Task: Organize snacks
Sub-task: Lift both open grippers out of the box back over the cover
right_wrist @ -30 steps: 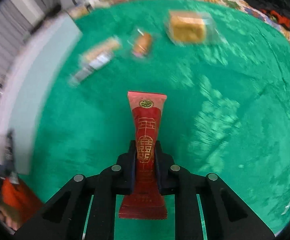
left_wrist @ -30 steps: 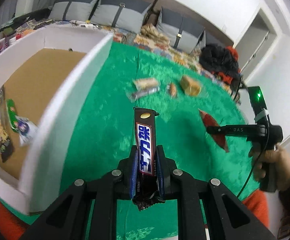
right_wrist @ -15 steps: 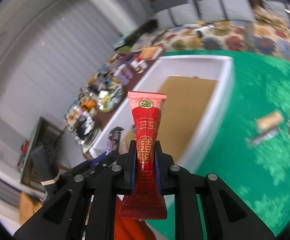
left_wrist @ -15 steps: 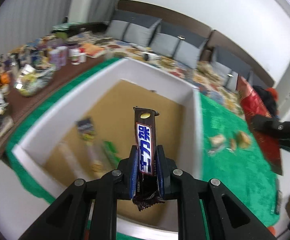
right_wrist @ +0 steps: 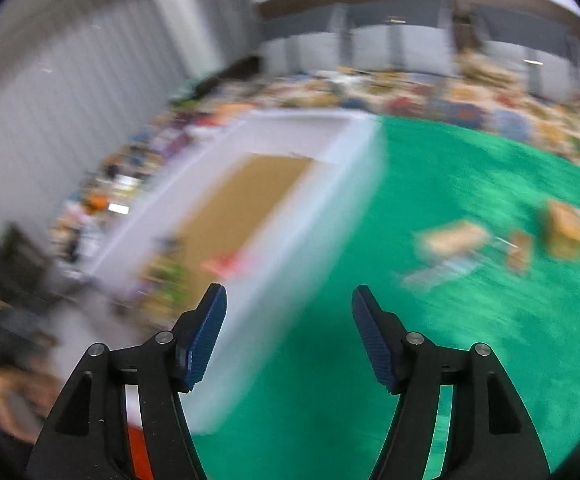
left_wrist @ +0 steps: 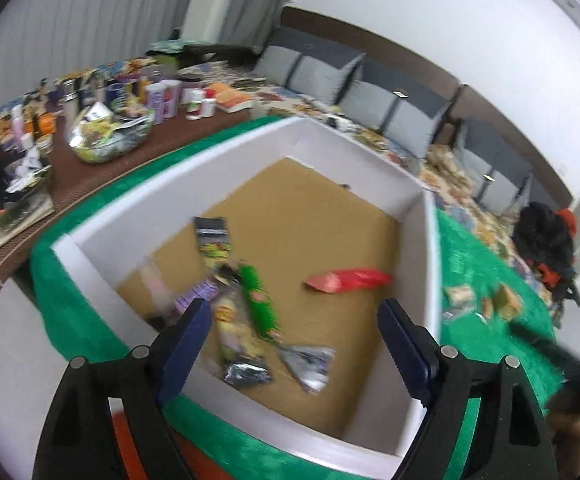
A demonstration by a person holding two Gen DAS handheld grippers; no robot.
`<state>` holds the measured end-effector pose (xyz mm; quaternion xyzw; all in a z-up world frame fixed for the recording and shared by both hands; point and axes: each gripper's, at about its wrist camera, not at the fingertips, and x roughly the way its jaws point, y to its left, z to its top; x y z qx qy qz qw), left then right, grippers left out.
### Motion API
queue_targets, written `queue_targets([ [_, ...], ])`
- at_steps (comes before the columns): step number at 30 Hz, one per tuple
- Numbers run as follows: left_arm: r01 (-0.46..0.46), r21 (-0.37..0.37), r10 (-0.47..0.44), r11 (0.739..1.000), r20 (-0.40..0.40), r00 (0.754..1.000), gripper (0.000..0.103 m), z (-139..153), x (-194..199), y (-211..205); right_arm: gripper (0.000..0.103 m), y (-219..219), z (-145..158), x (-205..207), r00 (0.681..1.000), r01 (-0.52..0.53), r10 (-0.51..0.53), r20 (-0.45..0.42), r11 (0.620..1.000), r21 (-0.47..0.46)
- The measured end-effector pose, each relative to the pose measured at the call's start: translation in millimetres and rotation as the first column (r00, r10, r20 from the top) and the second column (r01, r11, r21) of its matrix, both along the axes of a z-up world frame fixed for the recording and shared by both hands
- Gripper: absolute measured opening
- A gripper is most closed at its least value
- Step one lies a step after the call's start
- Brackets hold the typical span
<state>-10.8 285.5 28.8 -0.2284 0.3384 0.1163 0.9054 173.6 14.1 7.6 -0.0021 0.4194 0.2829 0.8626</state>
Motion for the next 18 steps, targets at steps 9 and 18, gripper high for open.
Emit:
queue_targets([
  [9, 0.285, 0.038, -0.286, 0.958, 0.051, 0.957, 0.085, 16, 12, -114, 0.069, -201, -95, -7, 0.935, 0.352, -0.354, 0.033, 0.908, -0.227],
  [18, 0.465, 0.044, -0.462, 0.884, -0.056, 0.885, 0.090, -6, 37, -213, 0.069, -274, -115, -2, 0.889, 0.454, -0.452, 0.068, 0.857, -0.243],
])
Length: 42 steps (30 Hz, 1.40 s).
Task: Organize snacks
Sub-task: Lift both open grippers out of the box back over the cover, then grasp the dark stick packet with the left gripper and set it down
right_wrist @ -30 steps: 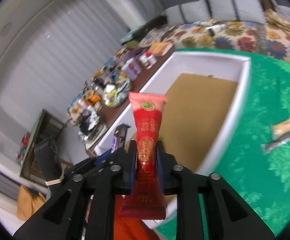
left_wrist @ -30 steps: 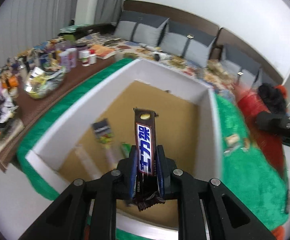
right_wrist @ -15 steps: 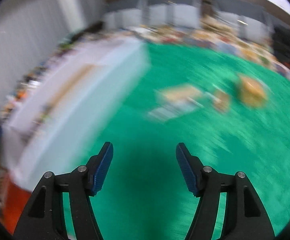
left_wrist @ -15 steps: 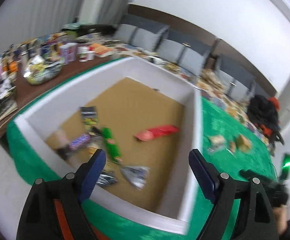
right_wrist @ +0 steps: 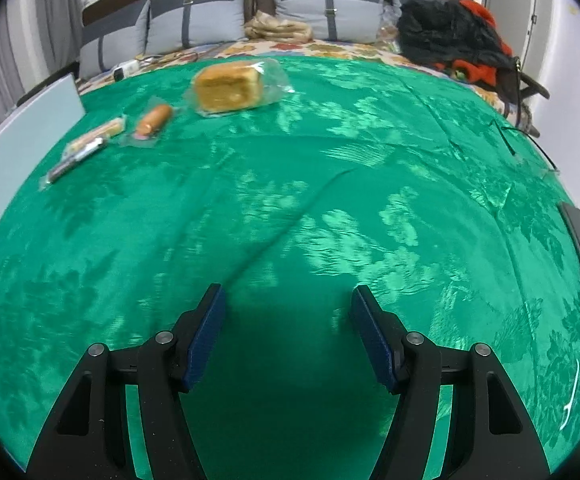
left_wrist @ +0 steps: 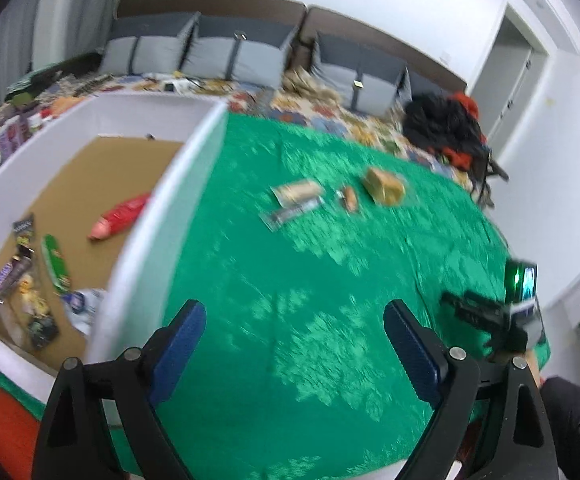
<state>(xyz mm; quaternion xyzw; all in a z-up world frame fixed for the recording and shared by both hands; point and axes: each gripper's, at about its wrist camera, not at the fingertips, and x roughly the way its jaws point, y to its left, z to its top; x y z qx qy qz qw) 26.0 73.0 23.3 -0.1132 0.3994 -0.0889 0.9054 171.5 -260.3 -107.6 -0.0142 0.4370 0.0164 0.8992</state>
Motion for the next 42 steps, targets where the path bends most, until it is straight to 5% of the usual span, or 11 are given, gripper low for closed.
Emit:
queue_targets([
  [6, 0.057, 0.075, -0.051, 0.996, -0.069, 0.996, 0.090, -27, 10, -28, 0.074, -5, -2, 2, 1.000, -0.004, 0.004, 0.008, 1.000, 0.021],
  [11, 0.045, 0.058, -0.036, 0.997, -0.142, 0.989, 0.090, -49, 38, -27, 0.079, 2, -2, -3, 1.000, -0.016, 0.016, -0.001, 1.000, -0.002],
  [15, 0.037, 0.046, -0.028, 0.998, -0.178, 0.984, 0.090, -60, 76, -26, 0.080, 1, -2, -3, 1.000, -0.015, 0.015, -0.001, 1.000, 0.001],
  [20, 0.063, 0.140, -0.037, 0.988, -0.180, 0.983, 0.089, -72, 137, -39, 0.080, 0, -3, -3, 1.000, -0.014, 0.014, -0.001, 1.000, 0.000],
  [26, 0.159, 0.281, -0.115, 0.946, -0.168, 0.979, 0.072, -85, 211, -66, 0.081, 0, -3, -3, 1.000, -0.014, 0.014, -0.001, 1.000, 0.000],
  [31, 0.167, 0.300, -0.098, 0.939, -0.234, 0.967, 0.065, -108, 252, -75, 0.081, 0, -3, -3, 1.000, -0.014, 0.014, -0.001, 1.000, 0.001],
  [32, 0.162, 0.282, -0.092, 0.946, -0.244, 0.965, 0.064, -111, 254, -73, 0.081, 0, -3, -2, 1.000, -0.014, 0.014, -0.001, 1.000, 0.000],
  [34, 0.123, 0.265, -0.064, 0.956, -0.221, 0.973, 0.036, -109, 251, -67, 0.081, 0, -3, -2, 1.000, -0.014, 0.014, -0.001, 1.000, 0.001],
  [36, 0.132, 0.257, -0.076, 0.957, -0.217, 0.973, 0.023, -109, 244, -65, 0.081, 0, -3, -2, 1.000, -0.014, 0.014, -0.001, 1.000, 0.001],
  [42, 0.135, 0.209, -0.076, 0.968, -0.267, 0.961, 0.019, -106, 189, -58, 0.081, 0, -3, -2, 1.000, -0.014, 0.014, -0.001, 1.000, 0.000],
])
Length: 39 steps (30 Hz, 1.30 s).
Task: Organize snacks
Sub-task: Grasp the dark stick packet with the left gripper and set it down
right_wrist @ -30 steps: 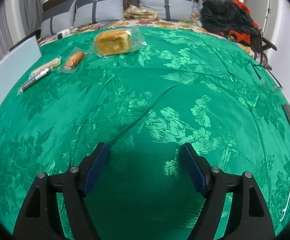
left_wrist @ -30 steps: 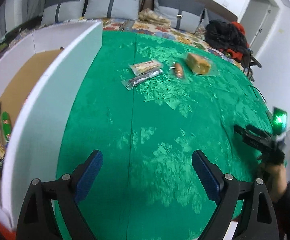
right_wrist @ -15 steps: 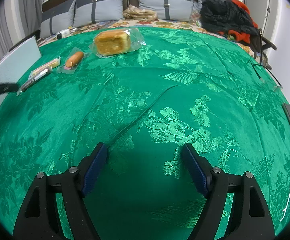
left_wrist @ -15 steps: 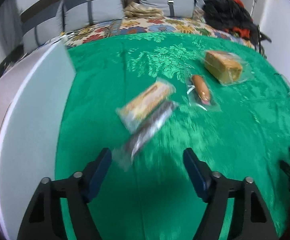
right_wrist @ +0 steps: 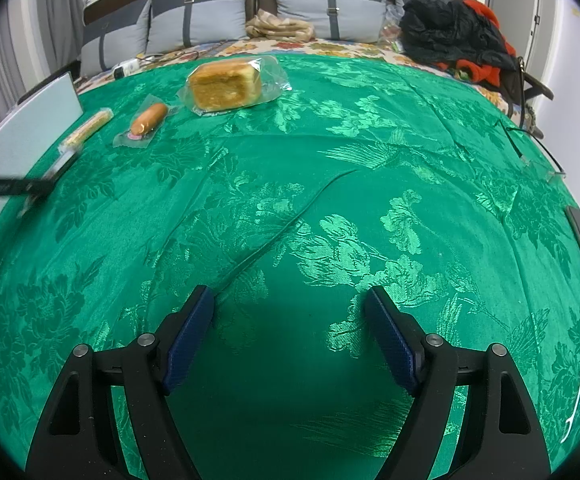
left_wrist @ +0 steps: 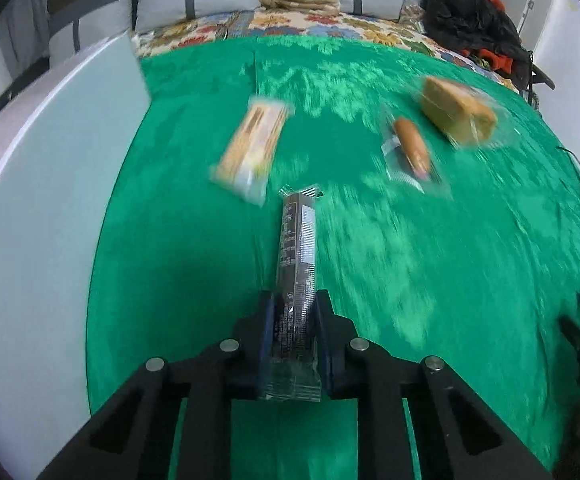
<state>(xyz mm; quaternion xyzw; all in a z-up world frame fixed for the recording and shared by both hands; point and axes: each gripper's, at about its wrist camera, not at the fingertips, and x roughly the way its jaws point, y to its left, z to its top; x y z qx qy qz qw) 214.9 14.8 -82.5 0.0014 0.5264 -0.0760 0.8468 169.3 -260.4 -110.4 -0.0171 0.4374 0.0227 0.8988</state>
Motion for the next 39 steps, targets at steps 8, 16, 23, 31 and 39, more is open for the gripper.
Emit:
queue_targets([
  [8, 0.015, -0.090, -0.021, 0.996, -0.072, 0.997, 0.030, 1, -89, 1, 0.081, 0, 0, 0, 1.000, 0.000, 0.000, 0.000, 1.000, 0.000],
  [16, -0.031, -0.088, 0.033, 0.996, 0.020, 0.999, 0.071, 0, -84, -5, 0.081, 0, 0, 0, 1.000, 0.000, 0.000, 0.000, 1.000, 0.000],
  [23, -0.011, 0.046, 0.006, 0.999, 0.095, 0.995, 0.081, -9, -72, -14, 0.081, 0, 0, 0, 1.000, 0.000, 0.000, 0.000, 1.000, 0.001],
  [31, -0.023, 0.047, 0.017, 0.999, 0.138, 0.990, 0.099, -17, -70, -2, 0.081, 0, 0, 1, 1.000, 0.000, 0.000, 0.000, 1.000, 0.000],
  [39, -0.023, 0.043, 0.016, 0.999, 0.158, 0.987, 0.102, -19, -73, -3, 0.081, -1, 0, 1, 1.000, 0.000, 0.000, 0.000, 1.000, 0.000],
])
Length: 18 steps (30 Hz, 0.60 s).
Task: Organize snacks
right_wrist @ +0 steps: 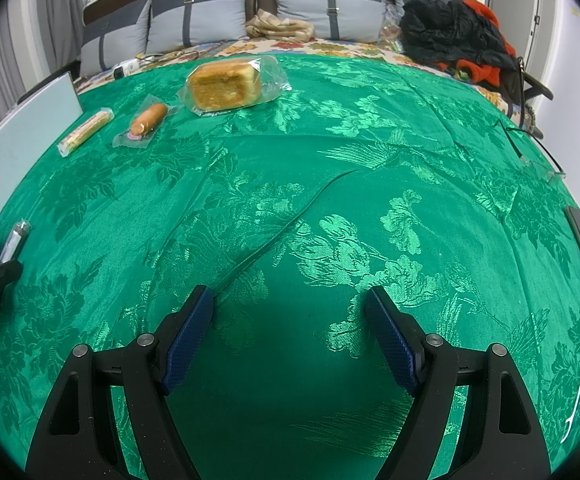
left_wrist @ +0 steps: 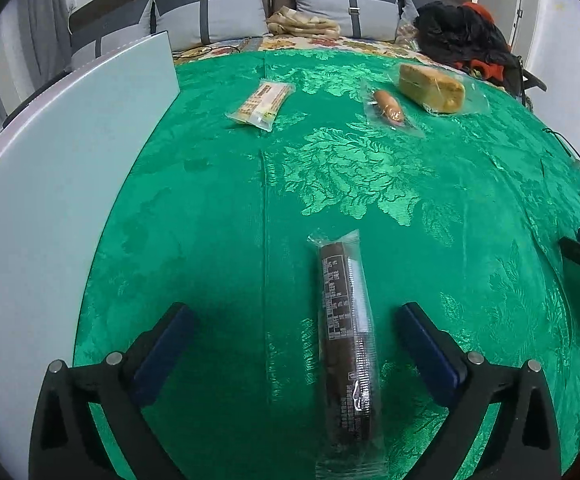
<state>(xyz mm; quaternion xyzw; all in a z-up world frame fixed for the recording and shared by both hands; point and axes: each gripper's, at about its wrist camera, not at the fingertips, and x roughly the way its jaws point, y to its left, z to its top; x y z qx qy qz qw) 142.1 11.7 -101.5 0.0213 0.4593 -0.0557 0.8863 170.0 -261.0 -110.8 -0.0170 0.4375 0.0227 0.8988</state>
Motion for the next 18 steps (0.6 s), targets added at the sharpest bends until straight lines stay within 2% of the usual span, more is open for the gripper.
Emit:
queue_targets([
  [9, -0.001, -0.007, 0.001, 1.000, 0.006, 1.000, 0.102, -1, 0, 0, 0.081, -1, 0, 0, 1.000, 0.000, 0.000, 0.001, 1.000, 0.009],
  [12, 0.000, -0.007, 0.000, 1.000, 0.006, 1.000, 0.102, -1, 0, 0, 0.081, -6, 12, 11, 1.000, 0.020, -0.019, -0.009, 0.993, 0.117],
  [14, -0.001, -0.006, 0.001, 1.000, 0.006, 1.000, 0.102, -1, 0, 0, 0.081, 0, 32, 31, 1.000, 0.021, -0.021, -0.003, 0.982, 0.189],
  [18, -0.002, -0.004, 0.002, 1.000, 0.006, 1.000, 0.103, 0, 0, 0, 0.081, 39, 58, 93, 0.996, -0.064, 0.078, -0.044, 0.964, 0.256],
])
